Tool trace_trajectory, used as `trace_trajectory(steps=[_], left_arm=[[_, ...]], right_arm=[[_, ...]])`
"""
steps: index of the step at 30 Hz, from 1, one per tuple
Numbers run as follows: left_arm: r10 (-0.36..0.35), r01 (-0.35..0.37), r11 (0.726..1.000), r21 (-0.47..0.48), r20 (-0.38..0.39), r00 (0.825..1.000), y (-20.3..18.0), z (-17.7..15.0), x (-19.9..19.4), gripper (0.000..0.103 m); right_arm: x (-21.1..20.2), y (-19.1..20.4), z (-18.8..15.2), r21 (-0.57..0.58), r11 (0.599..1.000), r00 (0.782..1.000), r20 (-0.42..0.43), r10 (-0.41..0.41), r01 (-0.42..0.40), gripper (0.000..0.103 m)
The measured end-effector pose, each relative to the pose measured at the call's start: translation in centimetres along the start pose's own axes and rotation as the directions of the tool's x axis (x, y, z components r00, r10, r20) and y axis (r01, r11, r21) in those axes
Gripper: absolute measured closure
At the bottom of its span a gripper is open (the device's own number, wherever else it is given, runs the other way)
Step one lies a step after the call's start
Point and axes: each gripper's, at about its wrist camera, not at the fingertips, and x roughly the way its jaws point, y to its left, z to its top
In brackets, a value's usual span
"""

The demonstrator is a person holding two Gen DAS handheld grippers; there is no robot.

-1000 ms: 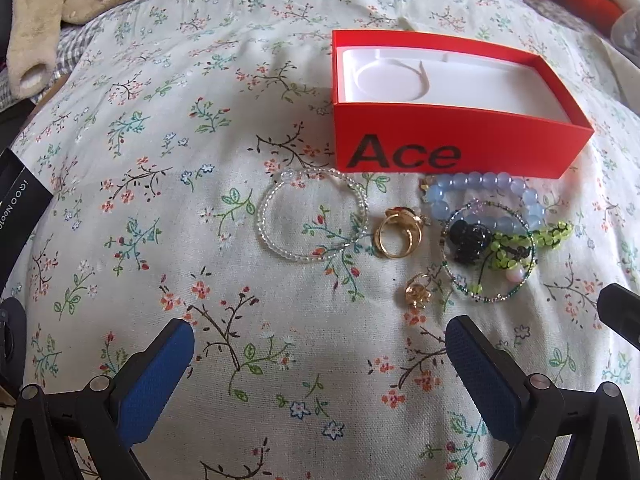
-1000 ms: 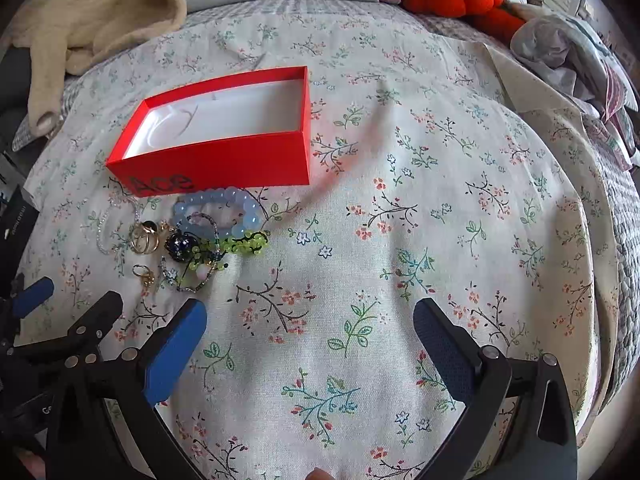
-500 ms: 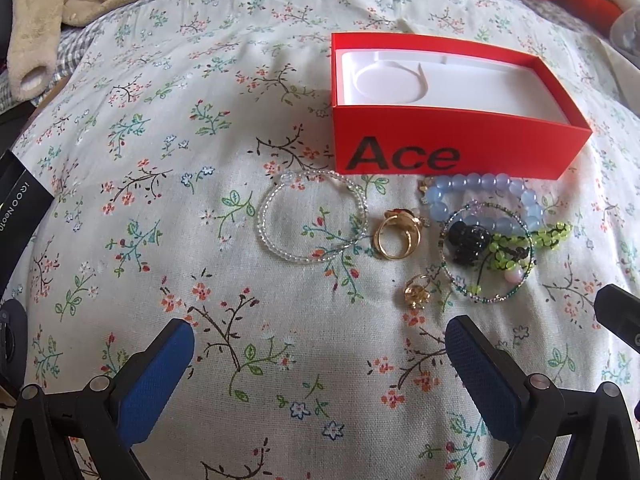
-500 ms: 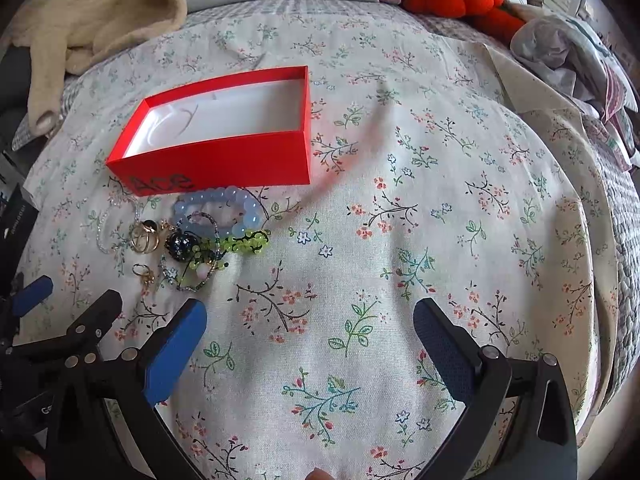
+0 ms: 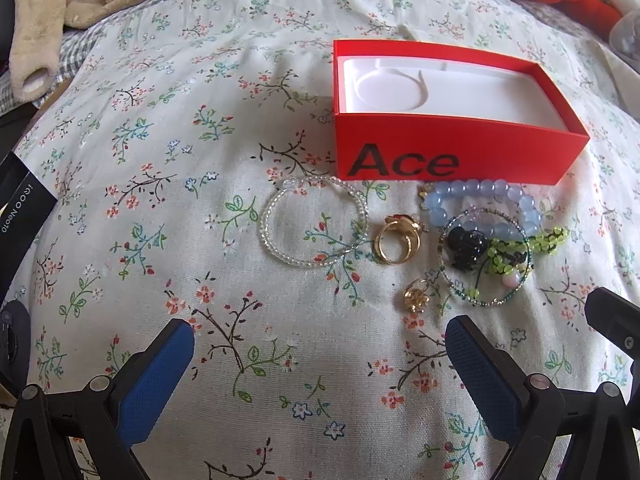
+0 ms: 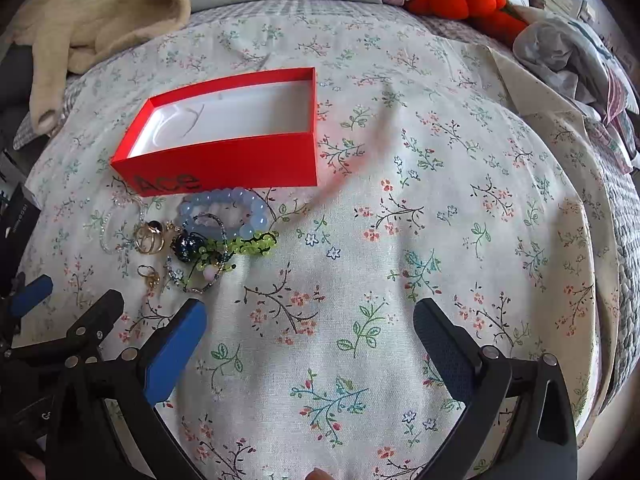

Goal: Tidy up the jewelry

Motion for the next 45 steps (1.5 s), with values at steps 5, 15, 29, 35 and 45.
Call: trace_trajectory(steps=[5, 15, 29, 35, 45], left_arm=[[0.0, 0.0, 1.0, 0.0, 0.001, 1.0, 0.0, 0.0, 0.0, 0.0], [0.001, -0.001, 1.0, -0.002, 0.005, 1.0, 0.0, 0.1, -0.2, 0.0], [-0.007, 0.007, 1.0, -0.003, 0.013, 1.0, 0.1, -0.1, -0.5, 0.0], [-0.006, 0.006, 1.0, 0.005, 0.012, 1.0, 0.0, -0.2, -0.5, 0.0], [-0.01, 0.01, 1.0, 0.018, -0.009, 1.0, 0.8, 1.0, -0.6, 0.0]], right_arm=[[0.0, -0.1, -0.1, 0.002, 1.0, 1.0, 0.001, 0.0, 0.0, 0.0], [0.0, 0.0, 0.0, 0.001, 1.0, 1.0, 0.005, -0.001, 0.001, 0.0], [-0.2, 0.1, -0.1, -0.007, 1.0, 1.0, 0.014, -0.009, 0.009, 0.0], [-0.4, -0.2, -0.1, 0.005, 1.0, 1.0, 0.017, -0.01, 0.01, 0.0], [-1.0, -1.0, 1.1, 0.02, 1.0, 1.0, 0.018, 0.02, -0.021, 0.0]])
